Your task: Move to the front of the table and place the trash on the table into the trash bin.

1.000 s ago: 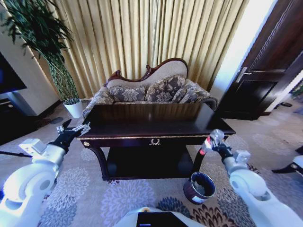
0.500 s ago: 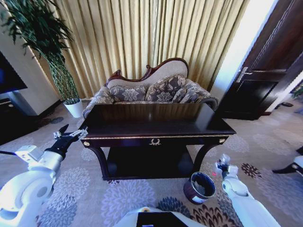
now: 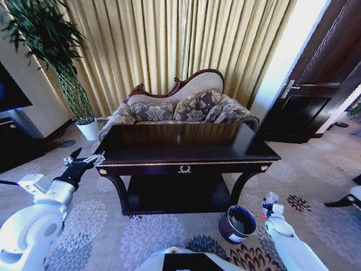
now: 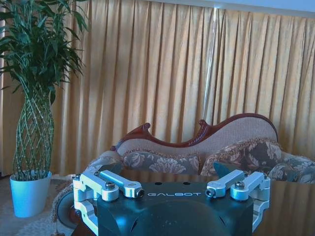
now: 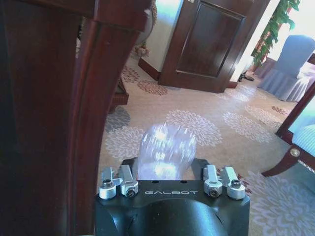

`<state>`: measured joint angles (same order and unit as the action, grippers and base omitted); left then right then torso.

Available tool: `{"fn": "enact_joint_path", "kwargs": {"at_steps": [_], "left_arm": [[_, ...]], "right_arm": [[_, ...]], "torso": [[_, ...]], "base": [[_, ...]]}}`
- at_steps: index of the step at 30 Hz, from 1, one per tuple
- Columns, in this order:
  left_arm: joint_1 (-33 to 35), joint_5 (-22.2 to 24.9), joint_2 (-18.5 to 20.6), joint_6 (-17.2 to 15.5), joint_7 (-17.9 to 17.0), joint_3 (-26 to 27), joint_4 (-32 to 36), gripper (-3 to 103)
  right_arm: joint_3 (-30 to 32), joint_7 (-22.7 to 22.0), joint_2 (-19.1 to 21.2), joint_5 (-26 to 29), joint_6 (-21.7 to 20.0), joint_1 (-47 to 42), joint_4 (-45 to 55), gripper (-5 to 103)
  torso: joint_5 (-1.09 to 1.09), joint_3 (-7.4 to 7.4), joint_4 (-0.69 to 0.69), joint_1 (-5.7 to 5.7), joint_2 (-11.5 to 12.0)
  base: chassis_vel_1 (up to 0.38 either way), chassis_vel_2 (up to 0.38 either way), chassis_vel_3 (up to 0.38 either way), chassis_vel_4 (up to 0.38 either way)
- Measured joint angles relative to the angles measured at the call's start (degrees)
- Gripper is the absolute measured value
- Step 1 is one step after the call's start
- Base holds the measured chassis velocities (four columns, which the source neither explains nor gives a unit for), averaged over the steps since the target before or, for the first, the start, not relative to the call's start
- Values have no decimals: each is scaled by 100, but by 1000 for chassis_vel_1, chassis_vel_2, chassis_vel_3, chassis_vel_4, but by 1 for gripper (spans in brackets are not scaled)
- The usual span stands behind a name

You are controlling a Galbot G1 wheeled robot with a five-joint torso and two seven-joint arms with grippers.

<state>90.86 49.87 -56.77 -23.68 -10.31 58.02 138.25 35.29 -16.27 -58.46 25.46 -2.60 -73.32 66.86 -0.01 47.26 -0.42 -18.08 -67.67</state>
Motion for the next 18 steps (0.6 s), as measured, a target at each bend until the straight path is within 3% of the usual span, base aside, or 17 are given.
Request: {"fn": "enact_joint_path", "kwargs": {"at_steps": [1,4,6,10,18], "left_arm": [[0,0,0,0,0,0,0,100],[-6,19,76,19,10,39,-13,100],[-6,25,93,21,13,46,-13,100],[-7,30,108,30,28,47,-20,100],[-47,27,107,38,39,-16,-36,100]], "right_arm": [[0,0,0,0,0,0,0,59],[12,0,-36,-80,-4,-31,75,76],[13,-1,-40,-90,-5,-38,87,76],[41,0,-42,-99,-11,-57,88,96],[106,0,-20,-95,-16,-136,151,100]], "torso": [[0,0,0,0,0],[0,0,0,0,0],[0,0,0,0,0],[1,0,0,0,0],[1,0,-1,0,0]], "base": [[0,0,0,0],[0,0,0,0],[0,0,0,0],[0,0,0,0],[0,0,0,0]]}}
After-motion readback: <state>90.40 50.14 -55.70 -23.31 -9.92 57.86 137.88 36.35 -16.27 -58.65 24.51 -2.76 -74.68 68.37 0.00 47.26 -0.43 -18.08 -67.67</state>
